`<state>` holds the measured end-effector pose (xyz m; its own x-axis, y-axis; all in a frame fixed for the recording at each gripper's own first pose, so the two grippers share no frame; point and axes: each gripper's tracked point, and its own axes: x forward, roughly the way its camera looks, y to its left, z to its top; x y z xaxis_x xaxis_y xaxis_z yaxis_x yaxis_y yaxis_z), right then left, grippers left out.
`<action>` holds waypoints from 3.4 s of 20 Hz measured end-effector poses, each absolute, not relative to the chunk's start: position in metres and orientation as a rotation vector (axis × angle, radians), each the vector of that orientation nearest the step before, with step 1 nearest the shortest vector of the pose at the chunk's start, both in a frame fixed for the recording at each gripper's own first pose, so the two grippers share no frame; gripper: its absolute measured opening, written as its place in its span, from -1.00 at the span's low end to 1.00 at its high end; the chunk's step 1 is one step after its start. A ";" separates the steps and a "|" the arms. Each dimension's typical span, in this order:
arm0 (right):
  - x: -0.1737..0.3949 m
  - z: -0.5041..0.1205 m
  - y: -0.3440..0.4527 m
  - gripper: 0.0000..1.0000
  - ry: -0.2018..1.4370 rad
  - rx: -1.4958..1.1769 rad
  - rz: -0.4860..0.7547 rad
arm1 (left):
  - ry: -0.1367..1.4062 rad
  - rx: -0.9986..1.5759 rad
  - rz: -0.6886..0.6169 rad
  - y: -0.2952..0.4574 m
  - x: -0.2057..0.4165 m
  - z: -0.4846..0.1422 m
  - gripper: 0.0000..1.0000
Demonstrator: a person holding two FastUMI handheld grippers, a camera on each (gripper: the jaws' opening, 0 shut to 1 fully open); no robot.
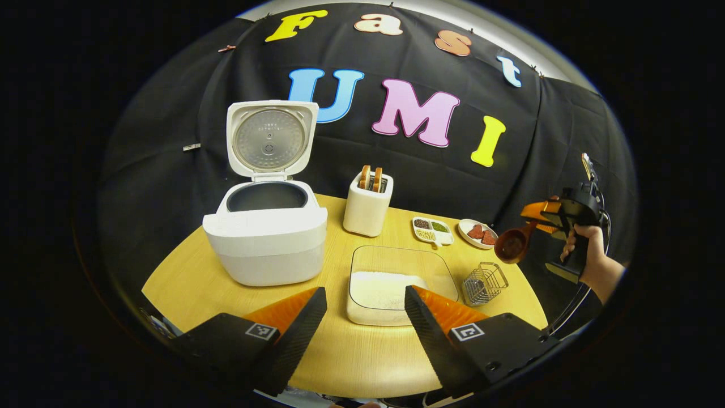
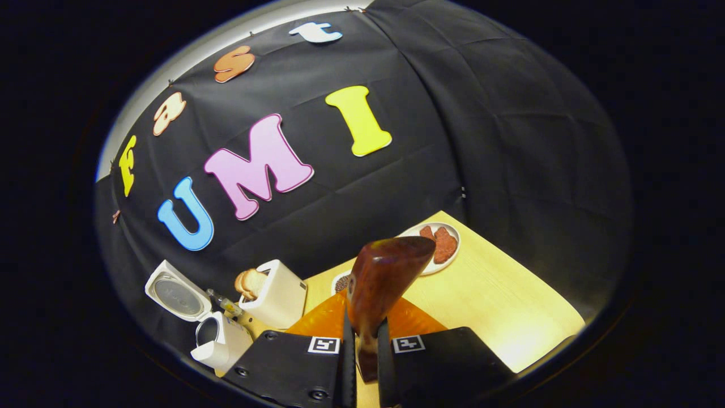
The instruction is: Close the left gripper, press the button to open the rice cooker; take a wooden spoon from the chopstick holder with the right hand, scoop a spoonful of rice and pour it into the rice cooker, then put the wooden spoon back into the chopstick holder.
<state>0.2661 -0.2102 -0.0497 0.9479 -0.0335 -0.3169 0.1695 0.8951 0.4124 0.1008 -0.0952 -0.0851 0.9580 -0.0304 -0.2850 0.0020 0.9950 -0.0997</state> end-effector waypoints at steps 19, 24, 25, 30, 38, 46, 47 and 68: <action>0.268 -0.179 -0.218 -0.52 0.496 0.497 -0.197 | 0.285 -0.112 0.103 -0.074 0.083 -0.068 0.91; 0.245 -0.163 -0.225 0.98 0.457 0.442 -0.192 | 0.207 -0.103 0.143 -0.047 0.098 -0.030 0.91; 0.237 -0.158 -0.226 0.97 0.450 0.426 -0.194 | 0.188 -0.104 0.155 -0.037 0.103 -0.019 0.91; 0.198 -0.138 -0.243 0.97 0.395 0.218 -0.195 | 0.114 -0.109 0.227 -0.001 0.125 0.036 0.92; 0.127 -0.088 -0.248 0.97 0.291 0.055 -0.206 | -0.006 -0.054 0.288 0.049 0.168 0.139 0.92; 0.081 -0.042 -0.252 0.97 0.199 0.038 -0.260 | -0.096 -0.041 0.269 0.081 0.238 0.230 0.91; 0.078 -0.037 -0.255 0.97 0.184 0.030 -0.279 | -0.108 -0.051 0.267 0.087 0.250 0.239 0.91; 0.008 -0.027 -0.218 0.97 0.152 -0.040 -0.380 | 0.092 -0.041 0.317 0.186 0.429 0.206 0.91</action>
<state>0.0082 -0.2176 -0.0267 0.9174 -0.3726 -0.1401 0.3666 0.9279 -0.0671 0.4288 0.1860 0.2063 0.9460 0.3093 -0.0973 -0.3131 0.9494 -0.0259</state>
